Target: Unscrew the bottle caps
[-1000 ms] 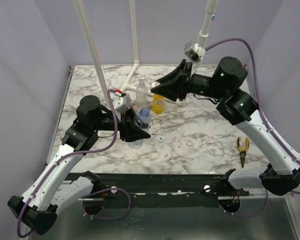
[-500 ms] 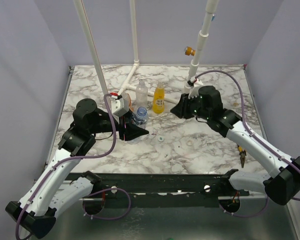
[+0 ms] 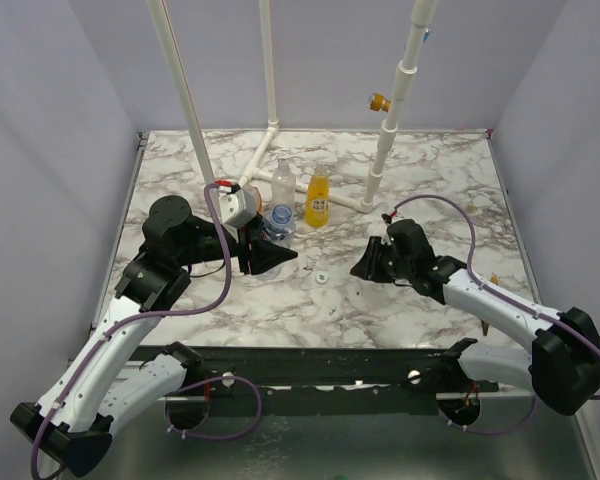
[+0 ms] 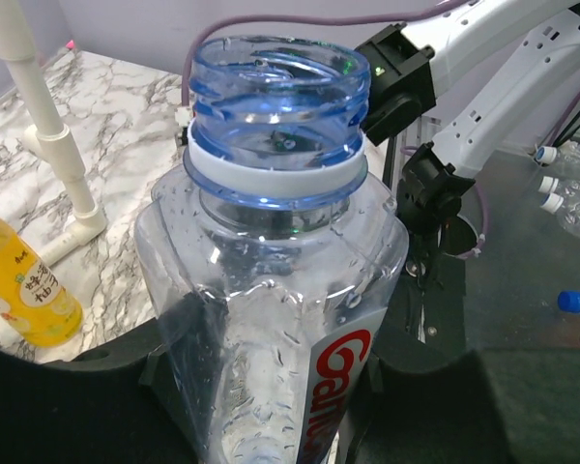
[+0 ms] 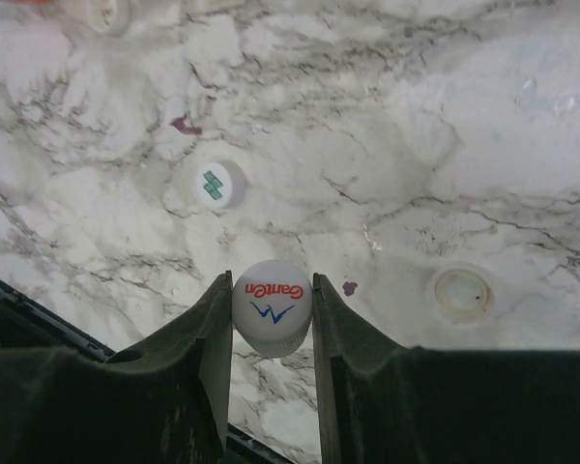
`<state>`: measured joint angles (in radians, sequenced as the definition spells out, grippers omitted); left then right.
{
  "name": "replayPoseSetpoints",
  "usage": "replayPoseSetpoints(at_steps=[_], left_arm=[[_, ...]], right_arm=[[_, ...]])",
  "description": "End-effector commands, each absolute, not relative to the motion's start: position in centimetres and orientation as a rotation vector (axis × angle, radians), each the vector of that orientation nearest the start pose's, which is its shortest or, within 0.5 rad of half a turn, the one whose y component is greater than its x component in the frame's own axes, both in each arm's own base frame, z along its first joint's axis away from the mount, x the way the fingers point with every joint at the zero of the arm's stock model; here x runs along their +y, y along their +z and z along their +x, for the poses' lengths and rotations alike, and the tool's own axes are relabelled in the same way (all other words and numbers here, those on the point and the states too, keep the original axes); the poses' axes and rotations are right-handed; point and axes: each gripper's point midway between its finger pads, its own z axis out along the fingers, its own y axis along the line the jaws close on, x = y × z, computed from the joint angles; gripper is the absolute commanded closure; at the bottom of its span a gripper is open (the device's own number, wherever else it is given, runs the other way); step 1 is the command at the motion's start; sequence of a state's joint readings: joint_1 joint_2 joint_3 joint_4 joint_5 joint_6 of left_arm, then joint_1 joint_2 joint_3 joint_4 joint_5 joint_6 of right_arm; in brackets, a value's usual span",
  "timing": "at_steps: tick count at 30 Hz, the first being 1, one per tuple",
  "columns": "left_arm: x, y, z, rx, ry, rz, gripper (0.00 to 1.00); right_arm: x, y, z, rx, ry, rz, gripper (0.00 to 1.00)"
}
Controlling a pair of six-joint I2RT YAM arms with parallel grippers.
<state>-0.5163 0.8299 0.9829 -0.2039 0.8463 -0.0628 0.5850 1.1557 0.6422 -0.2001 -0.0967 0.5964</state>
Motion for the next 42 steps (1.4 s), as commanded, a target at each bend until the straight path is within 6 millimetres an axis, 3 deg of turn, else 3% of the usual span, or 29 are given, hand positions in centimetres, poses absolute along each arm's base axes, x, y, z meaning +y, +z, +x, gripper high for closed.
replayPoseSetpoints(at_steps=[1, 6, 12, 22, 27, 32, 35, 38, 42], left_arm=[[-24.3, 35.6, 16.3, 1.383, -1.100, 0.998, 0.83], [-24.5, 35.2, 16.3, 1.403, -1.125, 0.996, 0.83], [-24.5, 34.8, 16.4, 1.414, -1.131, 0.992, 0.83], [-24.6, 34.6, 16.7, 1.418, -1.128, 0.986, 0.83], [-24.5, 34.4, 16.6, 1.417, -1.124, 0.984, 0.83], [-24.5, 34.2, 16.5, 1.422, -1.124, 0.983, 0.83], [-24.5, 34.1, 16.5, 1.420, -1.125, 0.985, 0.83], [-24.5, 34.2, 16.4, 1.423, -1.130, 0.982, 0.83], [-24.4, 34.2, 16.4, 1.421, -1.128, 0.980, 0.83]], right_arm=[[21.1, 7.4, 23.7, 2.452, 0.736, 0.048, 0.94], [19.8, 5.0, 23.6, 2.516, 0.619, 0.115, 0.96], [20.6, 4.7, 24.2, 2.493, 0.593, 0.084, 0.95], [22.2, 2.6, 26.0, 2.502, 0.278, -0.012, 0.92], [22.4, 1.7, 25.6, 2.491, 0.178, -0.022, 0.80], [22.1, 1.0, 24.6, 2.507, 0.185, -0.007, 0.49], [22.5, 1.9, 24.3, 2.489, 0.244, 0.001, 0.34], [23.0, 4.3, 24.4, 2.442, 0.325, -0.003, 0.28], [24.7, 11.4, 24.9, 2.286, 0.523, -0.047, 0.27]])
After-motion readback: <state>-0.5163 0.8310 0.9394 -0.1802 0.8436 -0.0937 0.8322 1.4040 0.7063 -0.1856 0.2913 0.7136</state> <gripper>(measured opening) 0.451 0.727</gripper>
